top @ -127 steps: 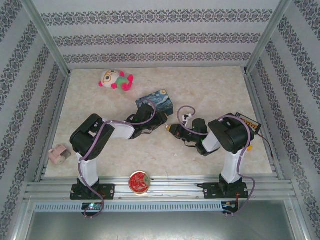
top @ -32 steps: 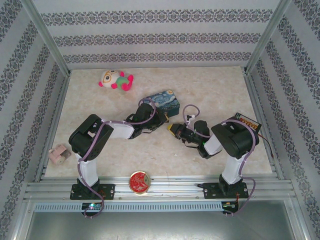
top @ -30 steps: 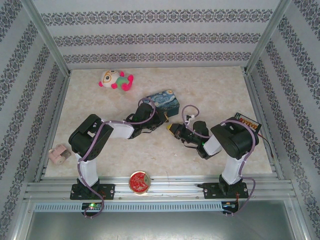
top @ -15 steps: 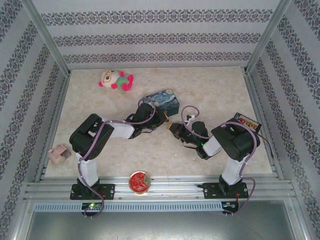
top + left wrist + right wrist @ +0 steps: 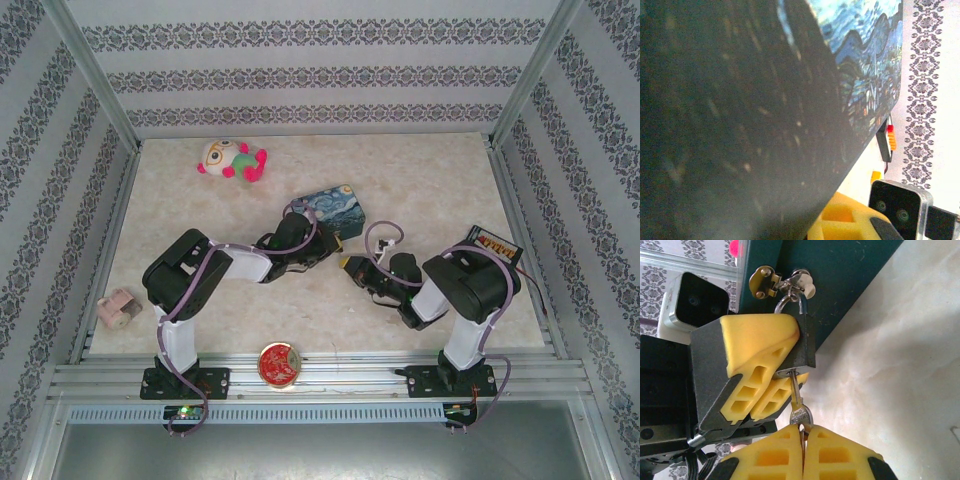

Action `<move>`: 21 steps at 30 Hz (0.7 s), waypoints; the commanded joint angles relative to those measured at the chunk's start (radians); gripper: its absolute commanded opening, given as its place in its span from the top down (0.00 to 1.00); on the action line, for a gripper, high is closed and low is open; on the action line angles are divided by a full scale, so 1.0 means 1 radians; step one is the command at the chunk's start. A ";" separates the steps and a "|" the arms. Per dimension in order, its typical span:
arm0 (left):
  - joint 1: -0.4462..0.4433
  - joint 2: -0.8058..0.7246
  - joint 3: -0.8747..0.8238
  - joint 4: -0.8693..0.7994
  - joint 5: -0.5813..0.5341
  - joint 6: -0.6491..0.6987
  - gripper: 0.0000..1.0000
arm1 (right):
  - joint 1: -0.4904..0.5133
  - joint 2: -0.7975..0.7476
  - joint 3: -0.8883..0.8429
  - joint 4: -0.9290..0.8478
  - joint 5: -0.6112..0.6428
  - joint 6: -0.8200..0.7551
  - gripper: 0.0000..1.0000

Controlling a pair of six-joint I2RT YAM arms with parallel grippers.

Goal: Unlock the padlock with the key

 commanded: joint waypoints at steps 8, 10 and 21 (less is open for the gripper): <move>0.005 0.064 -0.017 0.092 -0.013 -0.062 1.00 | 0.056 -0.021 -0.032 0.037 0.110 -0.061 1.00; 0.006 0.064 -0.018 0.090 -0.012 -0.057 1.00 | 0.063 -0.017 -0.023 0.037 0.128 -0.062 1.00; -0.005 0.087 -0.024 0.102 0.002 -0.060 1.00 | 0.091 -0.015 0.051 0.037 0.173 -0.015 1.00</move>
